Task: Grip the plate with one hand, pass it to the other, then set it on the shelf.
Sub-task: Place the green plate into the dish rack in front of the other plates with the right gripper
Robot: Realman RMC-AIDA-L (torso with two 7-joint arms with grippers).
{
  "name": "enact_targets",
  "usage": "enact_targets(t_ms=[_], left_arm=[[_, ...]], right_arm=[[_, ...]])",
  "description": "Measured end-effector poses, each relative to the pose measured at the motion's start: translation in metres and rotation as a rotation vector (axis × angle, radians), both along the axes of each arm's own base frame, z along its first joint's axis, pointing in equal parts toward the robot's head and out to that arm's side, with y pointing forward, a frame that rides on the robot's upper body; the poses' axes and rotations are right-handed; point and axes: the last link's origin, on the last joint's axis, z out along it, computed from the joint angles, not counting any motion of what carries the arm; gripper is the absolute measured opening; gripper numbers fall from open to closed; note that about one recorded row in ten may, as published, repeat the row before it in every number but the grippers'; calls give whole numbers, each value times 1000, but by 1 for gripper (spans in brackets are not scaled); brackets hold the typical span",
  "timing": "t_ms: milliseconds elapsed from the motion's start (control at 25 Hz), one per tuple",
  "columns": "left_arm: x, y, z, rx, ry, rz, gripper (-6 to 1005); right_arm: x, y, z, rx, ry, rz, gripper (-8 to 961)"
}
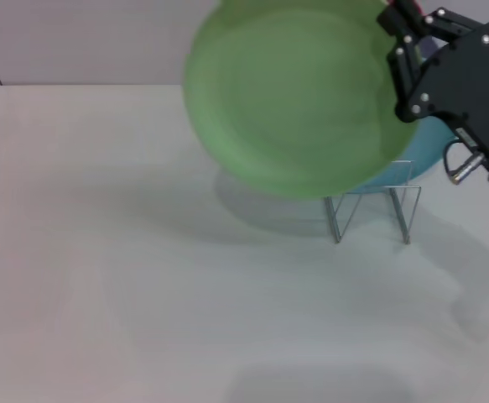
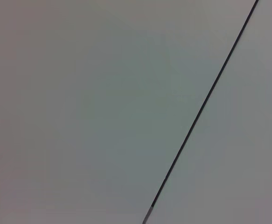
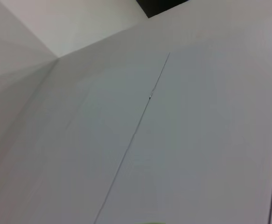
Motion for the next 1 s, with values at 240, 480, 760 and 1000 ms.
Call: enact_targets(t_ms=[240, 480, 760, 1000], left_arm=[[0, -1, -4, -14, -29, -1, 452], [-3, -7, -12, -31, -91, 9, 452], [-4, -11, -18, -39, -121, 7, 453], [1, -8, -20, -43, -126, -6, 453]], right_arm=[[9, 1, 15, 55, -72, 15, 54], [12, 0, 24, 86, -145, 51, 44], [14, 3, 32, 120, -191, 56, 35], [15, 6, 36, 177, -222, 56, 34]])
